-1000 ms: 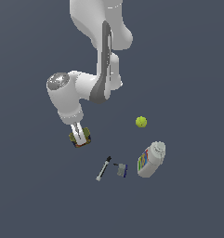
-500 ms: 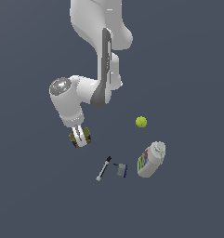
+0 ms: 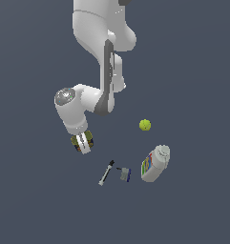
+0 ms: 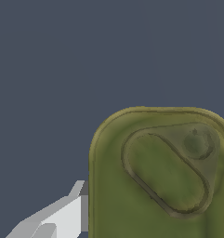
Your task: Pick up a designated object from a clutter of objects.
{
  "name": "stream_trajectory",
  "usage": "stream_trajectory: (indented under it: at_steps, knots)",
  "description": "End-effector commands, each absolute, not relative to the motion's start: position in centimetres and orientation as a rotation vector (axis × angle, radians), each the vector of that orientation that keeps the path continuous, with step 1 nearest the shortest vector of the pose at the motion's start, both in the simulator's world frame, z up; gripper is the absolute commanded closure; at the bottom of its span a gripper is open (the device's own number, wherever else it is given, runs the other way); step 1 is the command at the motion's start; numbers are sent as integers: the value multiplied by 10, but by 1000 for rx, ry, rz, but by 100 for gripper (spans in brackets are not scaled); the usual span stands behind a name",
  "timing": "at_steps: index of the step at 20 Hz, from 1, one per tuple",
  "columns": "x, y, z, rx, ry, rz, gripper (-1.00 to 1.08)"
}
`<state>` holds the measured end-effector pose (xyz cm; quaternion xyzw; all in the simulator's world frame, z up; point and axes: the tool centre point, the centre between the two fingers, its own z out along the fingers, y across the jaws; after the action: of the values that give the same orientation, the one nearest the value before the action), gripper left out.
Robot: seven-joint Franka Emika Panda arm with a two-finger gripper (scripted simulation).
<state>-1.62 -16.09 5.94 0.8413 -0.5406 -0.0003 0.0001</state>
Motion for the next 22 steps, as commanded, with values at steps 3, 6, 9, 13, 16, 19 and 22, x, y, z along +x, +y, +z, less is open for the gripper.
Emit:
stream_trajectory:
  at_steps: [3,6,9,13,16,19,22]
  knots:
    - [-16,-161,58,2643,-1699,0,108]
    - [-16,-161,58,2643,-1699,0,108]
    - [-16,-161,58,2643,-1699,0,108]
    - [-16,-160,61,2644,-1698,1,108]
    - [-18,-159,67,2644,-1698,1,108]
    - [-20,-158,77,2644,-1699,1,108]
    - [-24,-156,91,2644,-1699,0,108]
